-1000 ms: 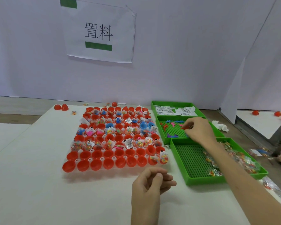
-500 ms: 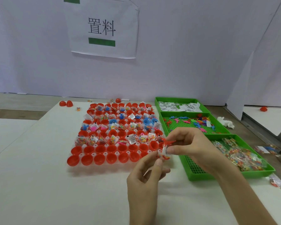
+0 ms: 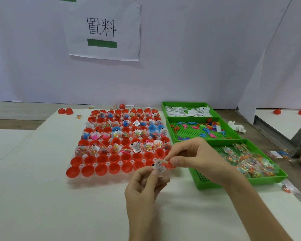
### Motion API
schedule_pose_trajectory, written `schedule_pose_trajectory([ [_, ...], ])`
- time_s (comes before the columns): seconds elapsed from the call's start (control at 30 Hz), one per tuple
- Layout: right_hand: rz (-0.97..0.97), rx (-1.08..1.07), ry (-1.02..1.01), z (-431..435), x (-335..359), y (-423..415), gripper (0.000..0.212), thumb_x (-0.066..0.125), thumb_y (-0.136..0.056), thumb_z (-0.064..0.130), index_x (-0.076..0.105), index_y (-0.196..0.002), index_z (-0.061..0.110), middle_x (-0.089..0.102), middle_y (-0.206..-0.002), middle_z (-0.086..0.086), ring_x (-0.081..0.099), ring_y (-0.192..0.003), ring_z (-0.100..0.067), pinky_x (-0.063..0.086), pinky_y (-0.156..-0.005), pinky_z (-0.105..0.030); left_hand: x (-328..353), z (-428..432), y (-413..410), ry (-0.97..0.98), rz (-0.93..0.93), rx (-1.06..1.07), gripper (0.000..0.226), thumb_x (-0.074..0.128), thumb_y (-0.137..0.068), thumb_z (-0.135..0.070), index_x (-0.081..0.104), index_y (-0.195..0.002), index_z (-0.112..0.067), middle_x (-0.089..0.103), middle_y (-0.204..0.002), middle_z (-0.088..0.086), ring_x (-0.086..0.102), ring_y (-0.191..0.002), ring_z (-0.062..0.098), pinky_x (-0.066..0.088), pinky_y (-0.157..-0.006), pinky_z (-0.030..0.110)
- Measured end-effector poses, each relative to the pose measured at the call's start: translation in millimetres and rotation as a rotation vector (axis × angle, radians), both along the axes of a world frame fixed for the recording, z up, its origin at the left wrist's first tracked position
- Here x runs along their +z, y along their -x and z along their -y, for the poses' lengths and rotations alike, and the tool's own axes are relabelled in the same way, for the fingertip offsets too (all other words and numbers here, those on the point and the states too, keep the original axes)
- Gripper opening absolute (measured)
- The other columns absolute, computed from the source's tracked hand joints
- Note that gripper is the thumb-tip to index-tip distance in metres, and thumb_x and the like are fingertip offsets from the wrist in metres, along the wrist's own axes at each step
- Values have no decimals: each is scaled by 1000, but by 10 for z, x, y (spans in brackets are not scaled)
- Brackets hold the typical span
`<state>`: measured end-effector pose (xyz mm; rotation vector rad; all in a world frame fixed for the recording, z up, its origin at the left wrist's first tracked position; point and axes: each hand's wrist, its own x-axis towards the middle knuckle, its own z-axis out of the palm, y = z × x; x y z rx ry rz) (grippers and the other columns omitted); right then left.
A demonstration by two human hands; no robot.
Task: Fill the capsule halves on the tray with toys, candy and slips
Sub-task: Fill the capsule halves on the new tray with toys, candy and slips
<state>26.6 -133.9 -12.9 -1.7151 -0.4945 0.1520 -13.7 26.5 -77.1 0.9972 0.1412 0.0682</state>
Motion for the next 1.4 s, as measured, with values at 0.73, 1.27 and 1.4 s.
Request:
schedule_pose_trajectory([
  [0.73, 143, -90, 85, -68, -122, -67, 22, 82, -71, -10, 72, -88, 0, 71, -90, -13, 70, -83, -26, 58, -79, -34, 74, 72, 79, -240, 55, -77, 18, 59, -95, -14, 75, -92, -21, 77, -81, 4, 73, -66, 25, 58, -61, 23],
  [1.27, 154, -232, 161, 137, -78, -121, 12, 74, -86, 4, 77, -91, 15, 78, -91, -1, 74, -91, -16, 57, -83, -25, 23, 82, 71, -220, 118, -146, 18, 56, -93, 2, 70, -99, -8, 76, -79, 10, 74, -66, 24, 58, -64, 24],
  [1.4, 168, -761, 603, 585, -116, -209, 17, 81, -81, 15, 74, -82, 30, 72, -82, 13, 67, -81, -2, 52, -80, -25, 8, 93, 75, -231, 110, -161, 18, 54, -94, 2, 68, -102, -7, 77, -81, 8, 74, -69, 21, 58, -64, 22],
])
